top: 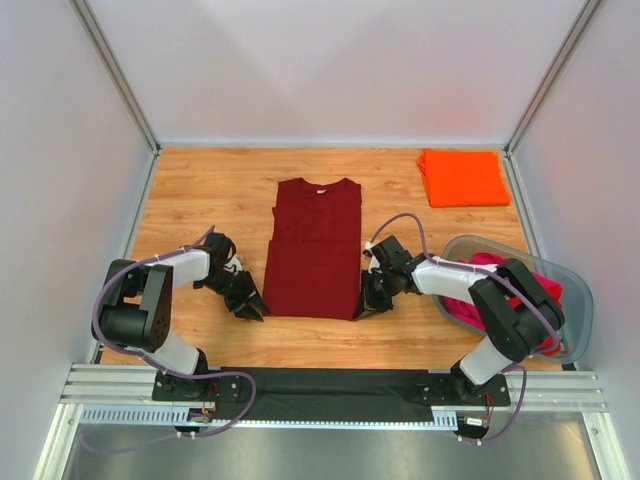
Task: Fold and stack the t-shirts
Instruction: Fold the tshirt
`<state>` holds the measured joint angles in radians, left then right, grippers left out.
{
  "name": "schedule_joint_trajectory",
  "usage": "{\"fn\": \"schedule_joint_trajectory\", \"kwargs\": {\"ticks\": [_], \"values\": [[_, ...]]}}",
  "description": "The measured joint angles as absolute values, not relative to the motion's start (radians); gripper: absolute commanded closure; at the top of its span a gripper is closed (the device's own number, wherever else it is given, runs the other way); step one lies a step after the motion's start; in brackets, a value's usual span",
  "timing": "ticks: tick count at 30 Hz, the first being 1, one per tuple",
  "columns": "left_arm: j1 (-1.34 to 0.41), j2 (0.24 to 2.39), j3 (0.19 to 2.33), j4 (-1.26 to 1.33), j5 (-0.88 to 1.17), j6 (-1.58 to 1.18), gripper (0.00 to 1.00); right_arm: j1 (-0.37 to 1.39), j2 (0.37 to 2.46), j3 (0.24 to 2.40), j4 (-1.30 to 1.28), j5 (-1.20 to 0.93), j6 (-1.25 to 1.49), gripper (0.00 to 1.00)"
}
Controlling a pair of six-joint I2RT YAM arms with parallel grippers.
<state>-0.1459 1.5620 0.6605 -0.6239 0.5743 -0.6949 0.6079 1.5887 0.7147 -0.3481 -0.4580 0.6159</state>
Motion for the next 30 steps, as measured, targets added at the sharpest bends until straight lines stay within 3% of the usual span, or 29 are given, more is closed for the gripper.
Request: {"fn": "schedule_joint_trajectory", "kwargs": {"ticks": [22,30], "values": [[-0.157,1.53,0.666,-0.613,0.517,-0.693,0.62,0.608,1.565,0.687,-0.331,-0.458,0.624,1.0],[-0.172,1.57,0.685,-0.618,0.537,-0.694,0.73,0.608,1.565,0.687,-0.333,-0.458,0.624,1.0]]}}
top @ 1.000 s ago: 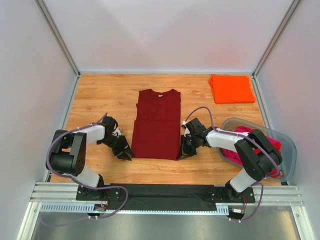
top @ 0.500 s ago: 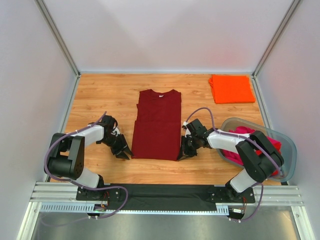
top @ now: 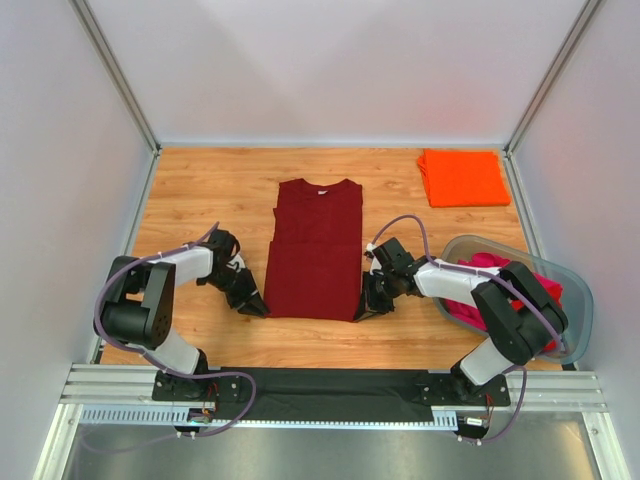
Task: Fold and stack the t-shirts
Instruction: Fold the tshirt
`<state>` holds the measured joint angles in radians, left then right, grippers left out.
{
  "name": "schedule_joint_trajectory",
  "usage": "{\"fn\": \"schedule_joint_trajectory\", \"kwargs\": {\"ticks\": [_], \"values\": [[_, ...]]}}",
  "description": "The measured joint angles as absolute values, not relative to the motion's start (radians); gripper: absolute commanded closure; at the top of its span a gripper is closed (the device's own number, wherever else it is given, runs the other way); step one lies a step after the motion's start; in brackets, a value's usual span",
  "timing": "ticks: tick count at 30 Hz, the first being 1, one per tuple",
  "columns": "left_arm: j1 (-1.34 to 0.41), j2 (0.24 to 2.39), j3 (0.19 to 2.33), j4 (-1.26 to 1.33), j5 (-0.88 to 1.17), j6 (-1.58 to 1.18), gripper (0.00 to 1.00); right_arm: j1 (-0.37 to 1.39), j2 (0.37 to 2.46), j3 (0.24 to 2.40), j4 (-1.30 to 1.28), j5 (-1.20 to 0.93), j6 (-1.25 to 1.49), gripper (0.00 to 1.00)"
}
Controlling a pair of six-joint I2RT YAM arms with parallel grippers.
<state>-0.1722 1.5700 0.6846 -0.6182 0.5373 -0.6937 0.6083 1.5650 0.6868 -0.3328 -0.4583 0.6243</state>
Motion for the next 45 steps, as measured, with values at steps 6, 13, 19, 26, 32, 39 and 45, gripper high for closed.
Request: {"fn": "schedule_joint_trajectory", "kwargs": {"ticks": [6,13,19,26,32,39,45], "values": [[-0.191,1.59,0.709,-0.643,0.513,-0.691,0.98,0.609,1.562,0.69,-0.35,-0.453,0.624,1.0],[-0.211,1.564,0.729,-0.693,0.466,-0.682,1.0,0.609,1.501,0.699,-0.447,-0.404,0.62,1.0],[-0.222,1.438,0.733,-0.773,0.463,-0.678,1.0,0.615,1.337,0.699,-0.524,-0.39,0.63,1.0],[-0.254,1.289,0.779,-0.866,0.485,-0.68,1.0,0.615,1.138,0.699,-0.632,-0.364,0.66,1.0],[-0.256,1.197,0.879,-0.954,0.489,-0.691,1.0,0.62,1.01,0.715,-0.722,-0.338,0.688,1.0],[-0.26,1.237,1.024,-0.987,0.482,-0.693,1.0,0.618,1.036,0.804,-0.783,-0.289,0.683,1.0],[-0.26,1.394,1.185,-0.985,0.45,-0.697,1.0,0.561,1.176,0.965,-0.813,-0.27,0.632,1.0]]}}
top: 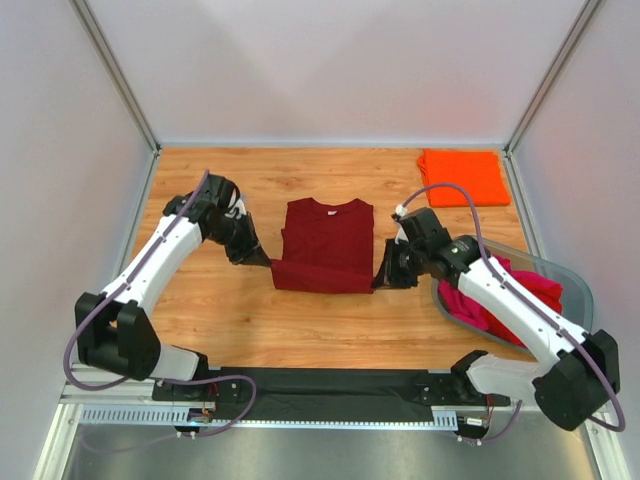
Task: Fold and stack the t-shirts
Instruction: Fold the tshirt
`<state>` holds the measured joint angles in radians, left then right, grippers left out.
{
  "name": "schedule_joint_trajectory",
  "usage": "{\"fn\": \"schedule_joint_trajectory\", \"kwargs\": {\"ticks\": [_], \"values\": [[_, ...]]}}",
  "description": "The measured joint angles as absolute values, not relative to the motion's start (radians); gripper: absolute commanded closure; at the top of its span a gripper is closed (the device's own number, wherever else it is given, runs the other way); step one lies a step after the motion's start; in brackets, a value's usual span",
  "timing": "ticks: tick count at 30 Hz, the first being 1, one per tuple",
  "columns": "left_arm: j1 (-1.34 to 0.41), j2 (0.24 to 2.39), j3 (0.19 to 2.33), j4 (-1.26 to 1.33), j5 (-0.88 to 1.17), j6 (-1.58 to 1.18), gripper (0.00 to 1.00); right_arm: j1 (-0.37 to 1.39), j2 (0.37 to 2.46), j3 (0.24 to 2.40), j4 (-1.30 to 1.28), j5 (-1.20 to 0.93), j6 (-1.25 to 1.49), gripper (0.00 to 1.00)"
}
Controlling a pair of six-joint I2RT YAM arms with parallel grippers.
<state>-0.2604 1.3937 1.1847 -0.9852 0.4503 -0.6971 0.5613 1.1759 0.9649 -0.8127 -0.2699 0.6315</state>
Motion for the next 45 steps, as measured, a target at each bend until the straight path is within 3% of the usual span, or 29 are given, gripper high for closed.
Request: {"fn": "schedule_joint_trajectory", "kwargs": {"ticks": [15,27,32,35,36,41,45], "values": [[-0.259,1.795,1.656,-0.88,0.405,-0.746,1.0,0.334,1.602,1.392,-0.821,-0.297,0.468,1.0],[-0.241,2.083,1.812,-0.789,0.348,-0.805,1.0,0.284,1.919,1.681,-0.8,-0.285,0.415,0.99],[-0.235,2.17,1.897,-0.738,0.31,-0.813,0.95,0.262,2.059,1.811,-0.795,-0.268,0.412,0.91],[-0.231,2.277,2.021,-0.714,0.307,-0.805,0.8,0.245,2.156,1.907,-0.787,-0.27,0.41,0.85],[-0.228,2.315,2.063,-0.708,0.31,-0.802,0.78,0.239,2.193,1.946,-0.784,-0.27,0.409,0.72],[-0.202,2.409,2.151,-0.701,0.311,-0.78,0.75,0.207,2.301,2.058,-0.792,-0.277,0.405,0.57],[-0.187,2.391,2.133,-0.691,0.307,-0.743,0.75,0.19,2.27,2.004,-0.788,-0.29,0.392,0.55]]}}
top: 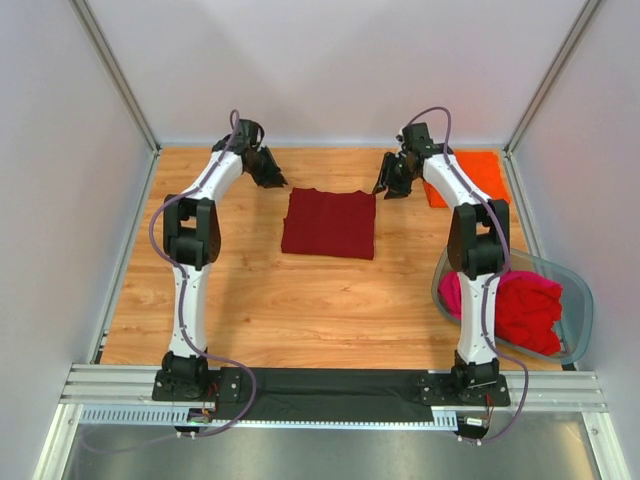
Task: Fold and stack the t-shirts
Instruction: Fold the tshirt
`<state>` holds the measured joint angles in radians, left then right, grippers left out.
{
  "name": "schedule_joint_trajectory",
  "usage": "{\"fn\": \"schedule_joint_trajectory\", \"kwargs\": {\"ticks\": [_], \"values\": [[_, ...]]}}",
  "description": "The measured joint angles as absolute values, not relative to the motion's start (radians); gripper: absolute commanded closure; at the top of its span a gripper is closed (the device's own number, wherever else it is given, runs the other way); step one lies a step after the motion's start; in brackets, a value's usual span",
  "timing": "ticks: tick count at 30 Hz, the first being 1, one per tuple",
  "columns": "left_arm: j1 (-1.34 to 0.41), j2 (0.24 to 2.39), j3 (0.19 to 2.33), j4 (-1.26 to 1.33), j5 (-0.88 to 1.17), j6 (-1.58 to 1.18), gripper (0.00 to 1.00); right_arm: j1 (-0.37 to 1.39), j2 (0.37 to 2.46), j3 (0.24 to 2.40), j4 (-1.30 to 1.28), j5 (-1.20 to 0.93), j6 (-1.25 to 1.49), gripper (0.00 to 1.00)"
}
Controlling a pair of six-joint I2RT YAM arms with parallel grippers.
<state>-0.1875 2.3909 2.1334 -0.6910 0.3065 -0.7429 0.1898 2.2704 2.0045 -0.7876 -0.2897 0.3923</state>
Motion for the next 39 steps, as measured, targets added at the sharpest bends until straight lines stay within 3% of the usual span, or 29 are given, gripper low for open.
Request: {"fn": "schedule_joint_trajectory", "kwargs": {"ticks": [5,10,16,19,25,27,31,34,39], "values": [[-0.216,2.33,2.012,-0.618,0.348,-0.688,0.75,0.187,2.192,1.857,-0.788,-0.309,0.357,0.49],[-0.252,2.355,1.988,-0.541,0.451,-0.681,0.75,0.188,2.2,1.855,-0.776,-0.318,0.323,0.48],[-0.244,2.465,2.068,-0.49,0.492,-0.683,0.75,0.176,2.296,1.911,-0.694,-0.366,0.321,0.57],[-0.228,2.506,2.087,-0.469,0.493,-0.693,0.75,0.168,2.365,1.924,-0.655,-0.389,0.333,0.71],[-0.193,2.539,2.13,-0.447,0.507,-0.727,0.75,0.142,2.389,1.921,-0.587,-0.436,0.376,0.82],[-0.183,2.55,2.149,-0.444,0.506,-0.736,0.75,0.136,2.389,1.913,-0.568,-0.455,0.381,0.81],[-0.166,2.56,2.171,-0.436,0.522,-0.759,0.72,0.128,2.391,1.913,-0.553,-0.483,0.39,0.61],[-0.152,2.557,2.179,-0.425,0.543,-0.783,0.71,0.125,2.391,1.928,-0.552,-0.499,0.405,0.53],[-0.138,2.489,2.168,-0.471,0.54,-0.783,0.72,0.121,2.376,1.938,-0.554,-0.516,0.43,0.47]]}}
